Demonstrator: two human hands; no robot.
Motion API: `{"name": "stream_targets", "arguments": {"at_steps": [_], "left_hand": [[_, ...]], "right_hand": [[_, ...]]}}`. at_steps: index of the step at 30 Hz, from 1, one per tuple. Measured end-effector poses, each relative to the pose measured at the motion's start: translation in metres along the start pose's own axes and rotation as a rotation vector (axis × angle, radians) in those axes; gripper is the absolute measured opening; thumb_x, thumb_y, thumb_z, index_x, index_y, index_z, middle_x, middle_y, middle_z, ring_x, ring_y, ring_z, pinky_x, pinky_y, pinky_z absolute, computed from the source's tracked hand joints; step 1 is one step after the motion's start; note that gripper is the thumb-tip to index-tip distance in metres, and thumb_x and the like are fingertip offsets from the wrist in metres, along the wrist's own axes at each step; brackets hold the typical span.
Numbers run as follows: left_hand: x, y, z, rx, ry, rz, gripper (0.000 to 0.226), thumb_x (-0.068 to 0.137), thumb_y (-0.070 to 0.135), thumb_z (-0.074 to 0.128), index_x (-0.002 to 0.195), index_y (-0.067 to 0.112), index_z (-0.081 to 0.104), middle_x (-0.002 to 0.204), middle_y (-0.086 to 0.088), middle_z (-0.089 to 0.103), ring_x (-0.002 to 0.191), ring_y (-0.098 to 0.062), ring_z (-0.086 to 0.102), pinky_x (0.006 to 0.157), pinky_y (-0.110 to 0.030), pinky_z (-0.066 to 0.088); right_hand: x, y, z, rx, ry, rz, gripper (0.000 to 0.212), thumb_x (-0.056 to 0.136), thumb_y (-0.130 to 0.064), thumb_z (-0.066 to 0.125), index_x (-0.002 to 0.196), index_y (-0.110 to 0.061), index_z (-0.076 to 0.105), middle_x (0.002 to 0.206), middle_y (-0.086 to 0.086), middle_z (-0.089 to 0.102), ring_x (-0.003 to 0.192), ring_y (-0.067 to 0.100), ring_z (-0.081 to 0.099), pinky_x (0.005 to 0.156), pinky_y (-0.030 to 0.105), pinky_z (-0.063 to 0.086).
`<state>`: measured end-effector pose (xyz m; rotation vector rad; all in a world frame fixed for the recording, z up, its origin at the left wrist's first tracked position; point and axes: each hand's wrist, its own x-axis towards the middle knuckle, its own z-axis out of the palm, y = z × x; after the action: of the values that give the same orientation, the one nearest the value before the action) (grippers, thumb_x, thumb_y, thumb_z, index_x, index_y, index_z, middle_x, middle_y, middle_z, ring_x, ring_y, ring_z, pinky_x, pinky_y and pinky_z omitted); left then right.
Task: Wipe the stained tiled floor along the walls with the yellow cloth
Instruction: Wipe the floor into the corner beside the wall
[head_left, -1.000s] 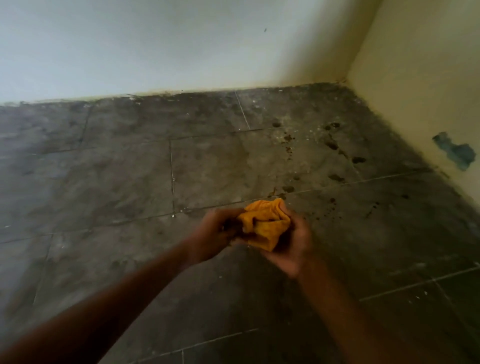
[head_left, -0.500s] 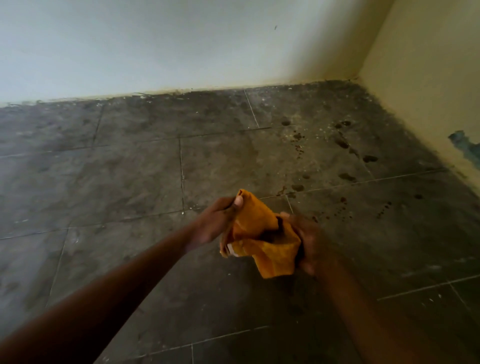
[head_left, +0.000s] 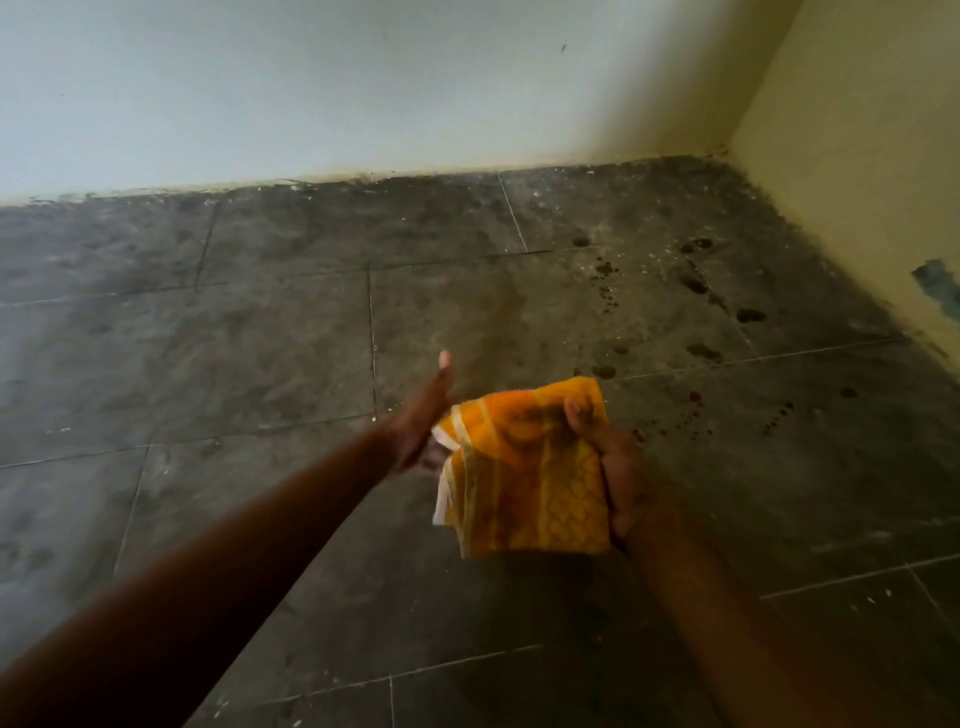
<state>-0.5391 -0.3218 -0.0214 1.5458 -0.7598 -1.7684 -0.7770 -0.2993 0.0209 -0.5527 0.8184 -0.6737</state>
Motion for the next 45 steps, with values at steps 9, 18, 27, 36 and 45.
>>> {"name": "stream_targets", "arguments": {"at_steps": [9, 18, 27, 36, 45], "left_hand": [[-0.044, -0.022, 0.035, -0.269, 0.022, 0.14, 0.069, 0.085, 0.036, 0.078, 0.146, 0.012, 0.055, 0.134, -0.019, 0.071, 0.117, -0.034, 0.073, 0.101, -0.055, 0.058], [-0.053, -0.011, 0.039, 0.046, 0.214, 0.547, 0.058, 0.088, 0.014, 0.082, 0.132, 0.032, 0.049, 0.102, -0.016, 0.08, 0.095, -0.029, 0.08, 0.077, -0.043, 0.066], [-0.056, -0.01, 0.05, 0.166, 0.337, 0.669, 0.046, 0.081, -0.022, 0.072, 0.109, 0.014, 0.077, 0.106, 0.006, 0.076, 0.093, 0.004, 0.074, 0.073, -0.014, 0.058], [-0.05, -0.01, 0.05, 0.614, 0.474, 0.79, 0.026, 0.08, 0.007, 0.084, 0.091, 0.028, 0.072, 0.111, 0.006, 0.044, 0.108, -0.014, 0.048, 0.084, -0.001, 0.042], [-0.033, 0.019, 0.065, 0.342, 0.153, 0.831, 0.007, 0.103, 0.011, 0.064, 0.098, 0.014, 0.06, 0.085, 0.011, 0.062, 0.08, -0.004, 0.06, 0.069, -0.027, 0.05]], "right_hand": [[0.008, -0.008, 0.002, -0.324, 0.314, -0.221, 0.03, 0.087, -0.02, 0.08, 0.112, -0.004, 0.076, 0.105, 0.015, 0.08, 0.099, 0.032, 0.077, 0.089, 0.05, 0.062], [0.011, -0.004, -0.007, -0.384, 0.595, -0.384, 0.035, 0.065, -0.017, 0.097, 0.095, -0.012, 0.078, 0.096, 0.011, 0.081, 0.091, 0.029, 0.078, 0.087, 0.051, 0.063], [0.002, -0.01, -0.019, -0.841, 0.467, -0.625, 0.057, 0.064, -0.002, 0.094, 0.105, -0.036, 0.073, 0.107, -0.01, 0.075, 0.102, 0.011, 0.073, 0.085, 0.033, 0.062], [0.011, -0.016, -0.04, -1.518, 0.664, -0.927, 0.028, 0.071, -0.031, 0.085, 0.096, -0.022, 0.078, 0.111, 0.011, 0.056, 0.105, 0.033, 0.053, 0.085, 0.042, 0.047], [-0.003, -0.042, -0.052, -0.62, 0.185, -0.481, 0.049, 0.07, -0.074, 0.076, 0.089, -0.029, 0.078, 0.088, -0.002, 0.077, 0.085, 0.015, 0.073, 0.072, 0.035, 0.057]]}}
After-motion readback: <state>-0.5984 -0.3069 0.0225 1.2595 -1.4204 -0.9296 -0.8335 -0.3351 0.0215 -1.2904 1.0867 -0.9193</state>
